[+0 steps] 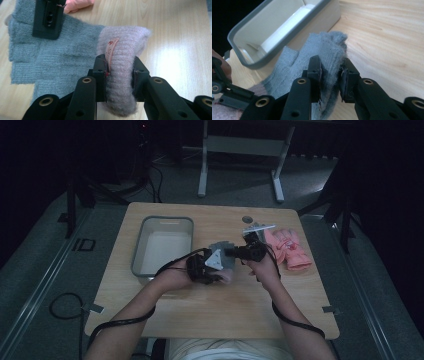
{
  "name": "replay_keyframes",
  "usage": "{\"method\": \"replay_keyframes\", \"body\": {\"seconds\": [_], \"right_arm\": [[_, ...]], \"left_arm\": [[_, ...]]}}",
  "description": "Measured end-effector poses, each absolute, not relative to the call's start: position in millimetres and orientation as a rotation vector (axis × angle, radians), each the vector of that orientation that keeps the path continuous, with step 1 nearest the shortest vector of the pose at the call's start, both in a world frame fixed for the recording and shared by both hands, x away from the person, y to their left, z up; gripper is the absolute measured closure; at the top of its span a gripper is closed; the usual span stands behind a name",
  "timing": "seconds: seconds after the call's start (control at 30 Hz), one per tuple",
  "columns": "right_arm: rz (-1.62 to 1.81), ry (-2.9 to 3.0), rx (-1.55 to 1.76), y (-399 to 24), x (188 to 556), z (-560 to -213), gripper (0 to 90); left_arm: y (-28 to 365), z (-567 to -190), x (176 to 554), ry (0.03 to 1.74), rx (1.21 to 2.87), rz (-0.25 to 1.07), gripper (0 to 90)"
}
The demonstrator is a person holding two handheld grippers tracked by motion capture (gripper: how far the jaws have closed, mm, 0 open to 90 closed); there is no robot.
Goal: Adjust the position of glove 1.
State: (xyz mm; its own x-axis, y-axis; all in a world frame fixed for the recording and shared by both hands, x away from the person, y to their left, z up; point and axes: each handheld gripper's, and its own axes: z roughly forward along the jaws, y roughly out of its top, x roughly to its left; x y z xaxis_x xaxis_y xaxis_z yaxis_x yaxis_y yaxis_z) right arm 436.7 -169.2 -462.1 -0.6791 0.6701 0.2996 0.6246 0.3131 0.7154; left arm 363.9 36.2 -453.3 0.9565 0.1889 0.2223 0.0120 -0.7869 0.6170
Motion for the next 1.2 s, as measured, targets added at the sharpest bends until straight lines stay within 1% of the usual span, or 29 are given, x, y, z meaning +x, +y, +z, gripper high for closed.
{"method": "replay_keyframes", "body": {"seconds": [0.43, 0.63, 0.8, 1.2], "right_arm": [[1.349, 2.511, 1.175, -138.8, 451.7, -438.2, 73.7], [1.335, 2.526, 1.145, -119.0, 460.7, -430.2, 73.7], [1.340, 2.549, 1.098, -100.5, 465.6, -425.2, 73.7], [1.315, 2.600, 1.037, -54.7, 473.9, -427.7, 73.8]], "left_arm": [[62.6, -427.3, 372.4, 0.122, 2.505, 0.429, 70.9], [79.2, -423.0, 376.7, 0.161, 2.506, 0.449, 71.0], [93.1, -421.8, 377.4, 0.190, 2.511, 0.463, 71.0], [129.0, -428.4, 378.8, 0.278, 2.541, 0.493, 71.0]]}}
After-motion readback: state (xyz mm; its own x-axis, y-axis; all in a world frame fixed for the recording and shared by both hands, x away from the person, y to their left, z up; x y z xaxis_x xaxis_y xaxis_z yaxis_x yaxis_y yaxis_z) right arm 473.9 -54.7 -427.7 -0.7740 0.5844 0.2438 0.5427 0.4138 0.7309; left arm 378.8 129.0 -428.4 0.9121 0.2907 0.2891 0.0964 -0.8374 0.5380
